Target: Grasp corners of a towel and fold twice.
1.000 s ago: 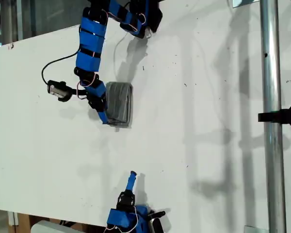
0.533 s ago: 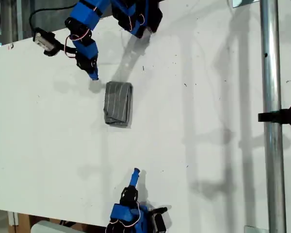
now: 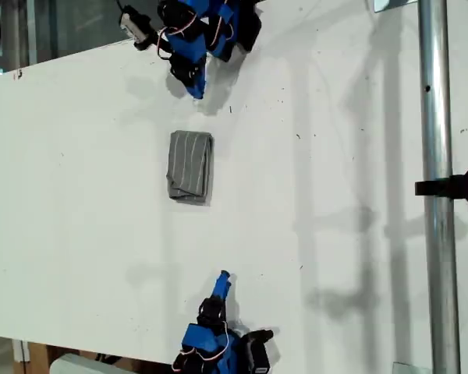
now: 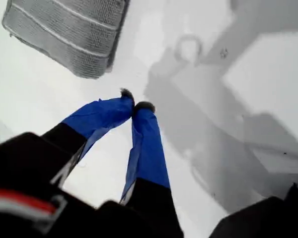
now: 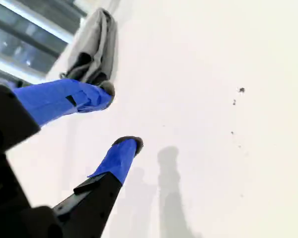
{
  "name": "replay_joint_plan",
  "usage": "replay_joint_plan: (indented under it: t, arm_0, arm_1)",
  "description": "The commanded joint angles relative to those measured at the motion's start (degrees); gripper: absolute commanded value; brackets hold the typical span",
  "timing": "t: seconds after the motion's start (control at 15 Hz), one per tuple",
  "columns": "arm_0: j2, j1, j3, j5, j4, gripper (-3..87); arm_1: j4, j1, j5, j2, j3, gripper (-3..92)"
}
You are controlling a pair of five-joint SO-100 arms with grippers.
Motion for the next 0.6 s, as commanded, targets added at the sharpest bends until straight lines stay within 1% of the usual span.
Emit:
replay_joint_plan:
  t: [0.0,0.13,0.2,0.53]
  arm_0:
    - [0.3,5.4,0.4,4.3,4.0,11.0]
    - [0.3,9.0,0.4,26.5,4.0,10.7]
    - [0.3,9.1,0.4,25.7,4.0,10.7]
    - [0.3,8.9,0.4,25.7,4.0,10.7]
  arm_1:
    - [1.5,-6.6,5.4,-0.1,-0.5,14.5]
    - [2.4,-9.9,1.7,0.0,-0.5,14.4]
    - [2.7,-10.9,-1.9,0.0,-0.5,14.6]
    - [2.7,-12.6,-1.8,0.0,-0.5,14.5]
